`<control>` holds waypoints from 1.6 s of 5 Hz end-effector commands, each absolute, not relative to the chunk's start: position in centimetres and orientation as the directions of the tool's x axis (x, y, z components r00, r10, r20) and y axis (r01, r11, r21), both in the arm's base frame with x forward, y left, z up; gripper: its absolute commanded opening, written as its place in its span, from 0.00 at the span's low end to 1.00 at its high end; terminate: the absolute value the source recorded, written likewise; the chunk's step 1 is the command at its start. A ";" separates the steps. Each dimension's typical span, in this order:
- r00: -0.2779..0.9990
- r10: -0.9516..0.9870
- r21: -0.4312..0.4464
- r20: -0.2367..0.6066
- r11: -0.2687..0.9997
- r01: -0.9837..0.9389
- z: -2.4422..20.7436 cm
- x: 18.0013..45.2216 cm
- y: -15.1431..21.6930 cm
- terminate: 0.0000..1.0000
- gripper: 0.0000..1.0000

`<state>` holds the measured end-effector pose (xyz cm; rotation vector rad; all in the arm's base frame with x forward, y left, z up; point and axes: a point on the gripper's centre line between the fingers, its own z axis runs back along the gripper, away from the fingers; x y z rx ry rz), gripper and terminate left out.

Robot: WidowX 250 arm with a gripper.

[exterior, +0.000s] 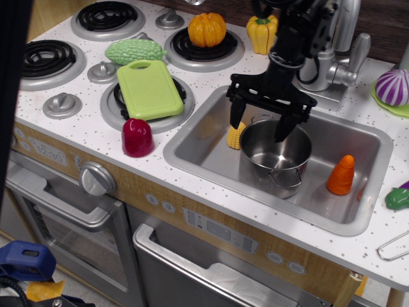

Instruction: Pick up pot from sink

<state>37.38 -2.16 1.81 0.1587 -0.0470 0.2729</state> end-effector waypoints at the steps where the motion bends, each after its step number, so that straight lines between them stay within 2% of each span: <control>1: 0.954 0.251 0.076 0.166 0.961 -0.266 4.5 37.8 -0.7 0.00 1.00; 6: 0.940 0.245 0.029 0.239 0.965 -0.259 0.0 37.7 0.4 0.00 1.00; 8: 0.936 0.251 0.024 0.247 0.964 -0.264 -1.1 37.7 0.4 0.00 1.00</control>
